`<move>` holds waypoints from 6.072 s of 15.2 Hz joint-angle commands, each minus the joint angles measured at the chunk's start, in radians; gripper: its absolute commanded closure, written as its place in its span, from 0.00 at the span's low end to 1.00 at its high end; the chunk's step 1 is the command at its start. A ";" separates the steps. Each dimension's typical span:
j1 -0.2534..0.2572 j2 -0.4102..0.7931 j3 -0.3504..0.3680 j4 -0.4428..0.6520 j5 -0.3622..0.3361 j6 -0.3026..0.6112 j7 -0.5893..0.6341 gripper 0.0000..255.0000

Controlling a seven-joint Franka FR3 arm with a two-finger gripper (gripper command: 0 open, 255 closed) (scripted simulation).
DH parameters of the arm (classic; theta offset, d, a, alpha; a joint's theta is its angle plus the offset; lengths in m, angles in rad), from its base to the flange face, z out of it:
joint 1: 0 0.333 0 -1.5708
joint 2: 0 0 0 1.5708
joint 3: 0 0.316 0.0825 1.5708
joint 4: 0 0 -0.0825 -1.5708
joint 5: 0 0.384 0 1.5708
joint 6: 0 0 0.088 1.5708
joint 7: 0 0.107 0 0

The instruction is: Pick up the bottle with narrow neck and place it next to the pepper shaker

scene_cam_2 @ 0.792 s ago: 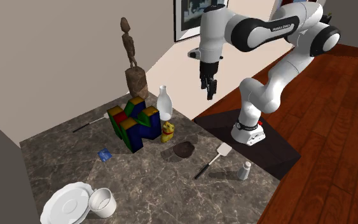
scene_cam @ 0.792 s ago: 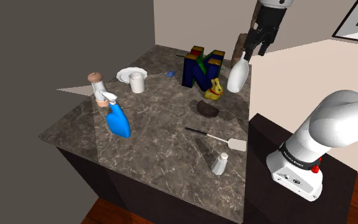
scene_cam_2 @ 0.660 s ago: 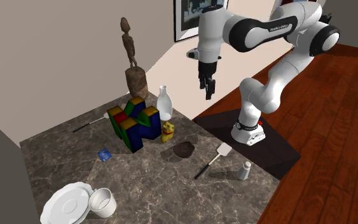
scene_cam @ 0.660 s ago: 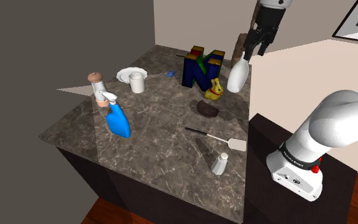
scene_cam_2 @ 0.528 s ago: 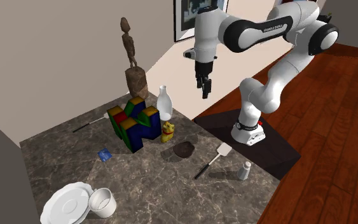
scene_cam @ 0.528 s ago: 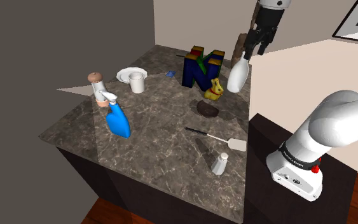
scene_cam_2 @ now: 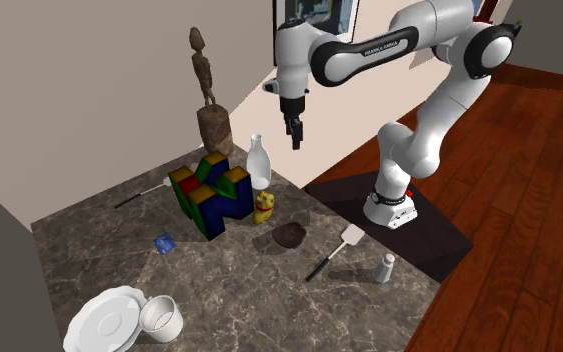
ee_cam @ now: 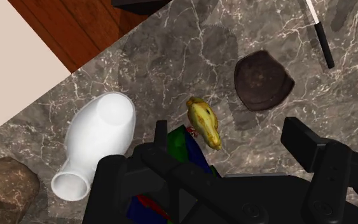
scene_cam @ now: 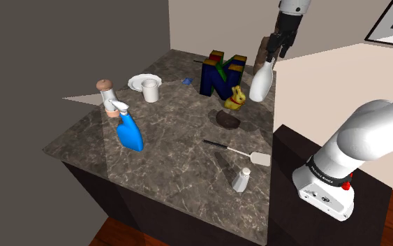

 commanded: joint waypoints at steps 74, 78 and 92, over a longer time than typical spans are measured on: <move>-0.072 0.522 -0.208 0.720 0.051 -0.212 -0.355 1.00; -0.074 0.537 -0.210 0.793 0.057 -0.270 -0.360 1.00; -0.099 0.643 -0.225 1.121 0.098 -0.499 -0.391 1.00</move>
